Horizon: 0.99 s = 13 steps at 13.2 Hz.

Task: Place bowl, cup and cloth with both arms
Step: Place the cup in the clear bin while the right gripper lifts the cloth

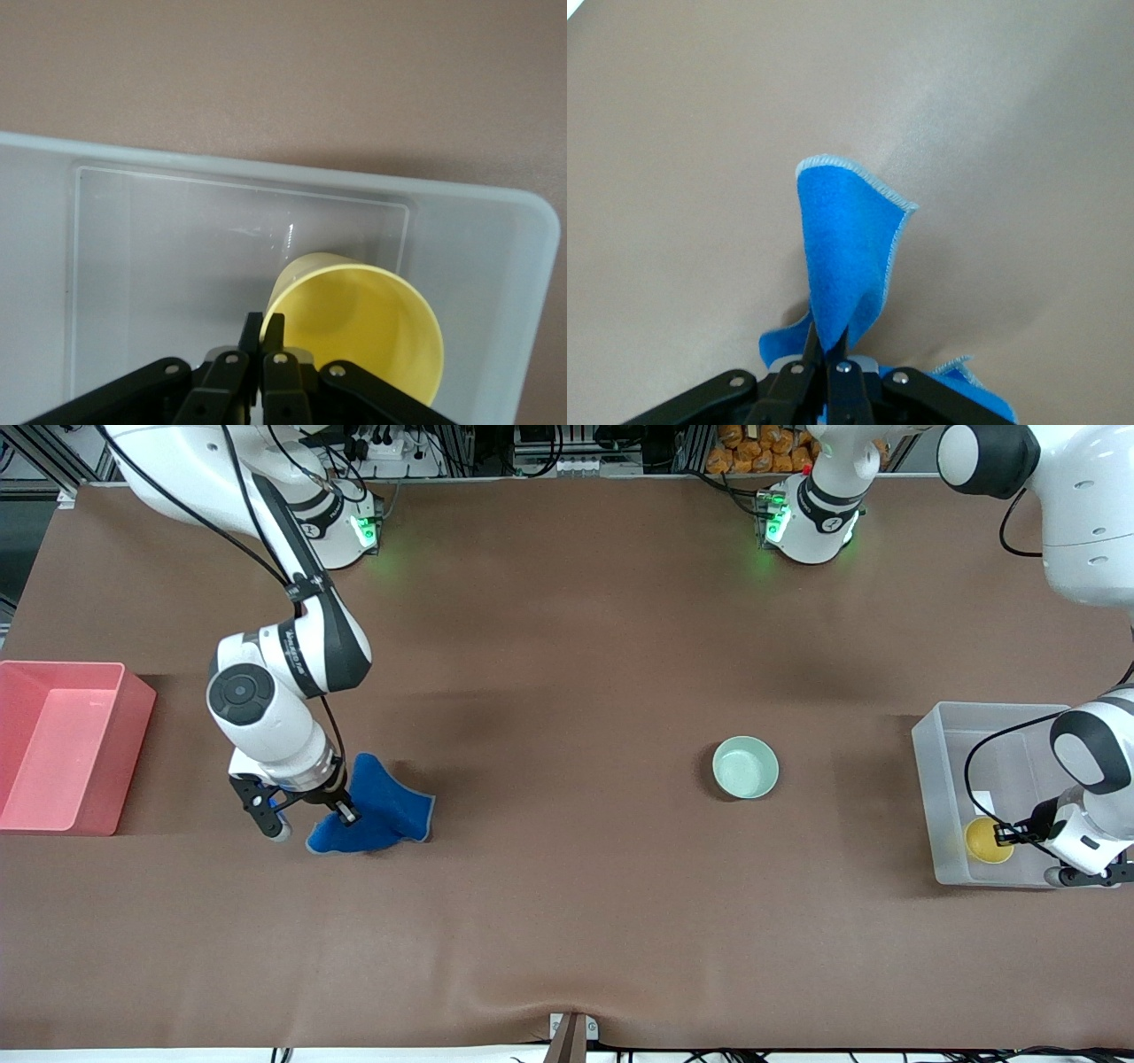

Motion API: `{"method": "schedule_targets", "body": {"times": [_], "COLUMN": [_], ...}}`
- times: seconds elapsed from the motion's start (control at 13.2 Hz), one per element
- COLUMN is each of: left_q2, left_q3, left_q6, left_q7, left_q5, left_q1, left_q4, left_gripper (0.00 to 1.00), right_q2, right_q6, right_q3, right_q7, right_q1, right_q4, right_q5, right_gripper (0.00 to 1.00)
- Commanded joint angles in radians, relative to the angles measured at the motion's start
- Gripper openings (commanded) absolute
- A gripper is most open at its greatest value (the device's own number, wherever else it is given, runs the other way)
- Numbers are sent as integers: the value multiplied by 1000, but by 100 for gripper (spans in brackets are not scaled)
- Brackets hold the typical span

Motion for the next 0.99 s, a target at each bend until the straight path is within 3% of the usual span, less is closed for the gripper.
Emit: {"method": "schedule_targets", "body": {"times": [0.0,0.08,0.15,0.45,0.68,0.91], "left_q2": [12,6,-3,-109,-216,-298], "left_q3": [10,10,11,40,34,-63], "left_q6": [6,5,-4,-173,-307,-414], "left_q7": [71,73,70,68,-84,-278], "left_q5": [-29,-24,-21,-13,0,104], "left_q1": [-6,-6,-14,-22,-78,-126], "left_q4": [23,25,26,37,31,-9], "left_gripper": [54,72,99,100,100,100], "right_q2": [-23,-23,-21,-20,-29,-26], "right_q6": [-102,-143,-188,-217,-219,-217], "right_q3": [12,11,11,11,4,-1], "right_q7": [-165,-248,-287,-314,-546,-738], "right_q1": [-29,-27,-27,-32,-136,-262], "right_q4": [13,13,13,39,48,99], "right_q5": [-20,-31,-55,-103,-107,-158], "right_gripper": [0,0,0,0,0,0]}}
